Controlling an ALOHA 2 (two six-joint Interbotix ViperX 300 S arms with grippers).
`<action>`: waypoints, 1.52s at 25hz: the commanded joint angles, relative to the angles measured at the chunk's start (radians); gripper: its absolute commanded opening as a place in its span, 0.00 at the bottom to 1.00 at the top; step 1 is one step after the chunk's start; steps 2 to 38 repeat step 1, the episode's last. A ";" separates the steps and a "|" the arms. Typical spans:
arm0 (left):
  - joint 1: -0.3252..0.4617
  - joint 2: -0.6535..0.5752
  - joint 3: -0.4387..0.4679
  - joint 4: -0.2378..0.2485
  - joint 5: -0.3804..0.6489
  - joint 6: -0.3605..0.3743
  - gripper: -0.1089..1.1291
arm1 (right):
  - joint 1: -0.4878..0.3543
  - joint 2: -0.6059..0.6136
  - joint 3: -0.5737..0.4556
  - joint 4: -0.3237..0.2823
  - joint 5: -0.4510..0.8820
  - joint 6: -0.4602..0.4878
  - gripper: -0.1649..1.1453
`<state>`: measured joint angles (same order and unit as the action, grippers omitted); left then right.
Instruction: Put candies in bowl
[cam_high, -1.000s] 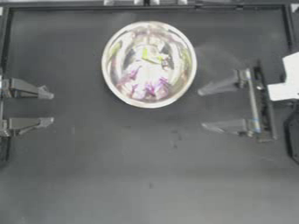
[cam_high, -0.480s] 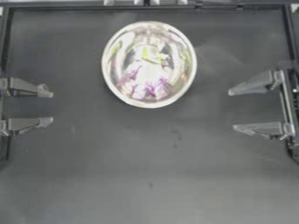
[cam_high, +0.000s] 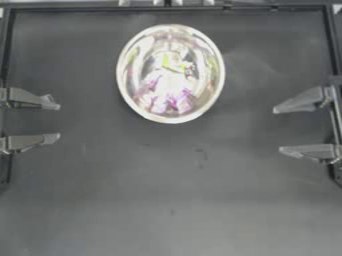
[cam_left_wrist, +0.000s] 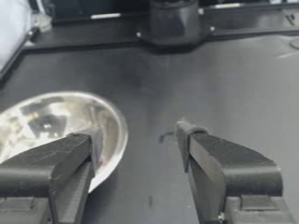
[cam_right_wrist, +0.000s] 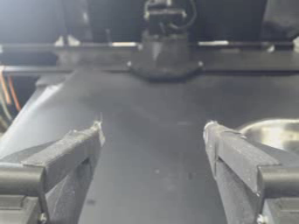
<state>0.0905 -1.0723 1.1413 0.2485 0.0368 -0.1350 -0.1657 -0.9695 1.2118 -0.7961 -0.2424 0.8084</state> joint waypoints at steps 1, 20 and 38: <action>-0.002 0.014 -0.020 0.008 -0.008 0.002 0.80 | 0.002 -0.018 0.000 0.008 0.002 0.002 0.88; -0.002 0.014 -0.020 0.008 -0.008 0.002 0.80 | 0.002 -0.018 0.000 0.008 0.002 0.002 0.88; -0.002 0.014 -0.020 0.008 -0.008 0.002 0.80 | 0.002 -0.018 0.000 0.008 0.002 0.002 0.88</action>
